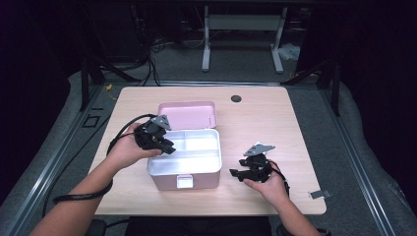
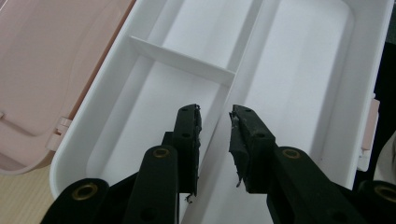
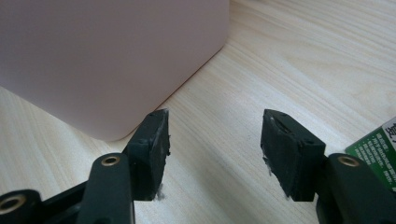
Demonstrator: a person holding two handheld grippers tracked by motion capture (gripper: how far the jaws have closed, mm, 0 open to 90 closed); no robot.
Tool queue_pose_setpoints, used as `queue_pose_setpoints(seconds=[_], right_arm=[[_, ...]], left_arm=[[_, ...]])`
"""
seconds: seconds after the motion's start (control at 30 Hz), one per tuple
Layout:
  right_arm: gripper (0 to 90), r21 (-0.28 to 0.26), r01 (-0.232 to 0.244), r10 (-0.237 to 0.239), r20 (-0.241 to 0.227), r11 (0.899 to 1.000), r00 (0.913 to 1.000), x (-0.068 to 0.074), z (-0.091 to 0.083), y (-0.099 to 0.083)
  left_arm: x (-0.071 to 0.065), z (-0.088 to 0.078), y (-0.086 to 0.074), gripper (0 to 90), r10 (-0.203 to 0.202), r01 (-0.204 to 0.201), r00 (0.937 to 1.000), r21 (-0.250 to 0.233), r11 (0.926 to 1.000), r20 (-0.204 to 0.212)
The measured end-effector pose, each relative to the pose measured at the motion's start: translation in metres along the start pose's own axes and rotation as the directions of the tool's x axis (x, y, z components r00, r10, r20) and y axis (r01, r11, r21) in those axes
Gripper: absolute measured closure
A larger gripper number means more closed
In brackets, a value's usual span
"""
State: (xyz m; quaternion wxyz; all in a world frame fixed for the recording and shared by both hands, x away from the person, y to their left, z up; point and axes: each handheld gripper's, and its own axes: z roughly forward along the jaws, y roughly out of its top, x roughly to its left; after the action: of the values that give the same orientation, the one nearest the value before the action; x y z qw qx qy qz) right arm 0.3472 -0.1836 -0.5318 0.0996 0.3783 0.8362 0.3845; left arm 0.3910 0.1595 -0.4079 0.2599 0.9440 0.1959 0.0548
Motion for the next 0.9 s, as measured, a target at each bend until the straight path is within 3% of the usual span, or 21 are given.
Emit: queue_pose_setpoints(seconds=[0.2, 0.5, 0.6, 0.73, 0.8, 0.83, 0.9], right_arm=[[41.9, 0.002, -0.002, 0.002, -0.005, 1.000, 1.0000, 0.000, 0.001, 0.000], [41.8, 0.010, -0.002, 0.002, -0.003, 1.000, 1.0000, 0.000, 0.001, -0.001], [41.8, 0.006, -0.003, 0.003, -0.005, 1.000, 1.0000, 0.000, 0.001, -0.001], [41.8, 0.008, -0.002, 0.002, -0.002, 1.000, 1.0000, -0.001, 0.001, -0.001], [41.8, 0.009, -0.002, 0.002, -0.003, 1.000, 1.0000, -0.001, 0.001, -0.001], [41.8, 0.011, -0.005, 0.005, -0.005, 1.000, 1.0000, -0.001, 0.001, -0.001], [41.8, 0.012, -0.005, 0.005, -0.005, 1.000, 1.0000, -0.001, 0.001, -0.001]], left_arm=[[-0.001, 0.004, 0.006, 71.5, 0.025, -0.026, 0.9996, 0.050, 0.9984, 0.014], [-0.002, 0.014, 0.021, 75.1, 0.093, -0.092, 0.9957, 0.125, 0.9879, 0.000], [-0.003, 0.017, 0.023, 74.9, 0.094, -0.094, 0.9955, 0.138, 0.9860, 0.002], [-0.003, 0.025, 0.028, 75.3, 0.115, -0.116, 0.9932, 0.176, 0.9775, 0.018], [-0.003, 0.026, 0.028, 76.1, 0.111, -0.114, 0.9935, 0.176, 0.9778, 0.027], [-0.004, 0.030, 0.029, 82.7, 0.108, -0.115, 0.9931, 0.194, 0.9742, 0.045], [-0.004, 0.031, 0.030, 82.8, 0.114, -0.121, 0.9924, 0.200, 0.9723, 0.047]])
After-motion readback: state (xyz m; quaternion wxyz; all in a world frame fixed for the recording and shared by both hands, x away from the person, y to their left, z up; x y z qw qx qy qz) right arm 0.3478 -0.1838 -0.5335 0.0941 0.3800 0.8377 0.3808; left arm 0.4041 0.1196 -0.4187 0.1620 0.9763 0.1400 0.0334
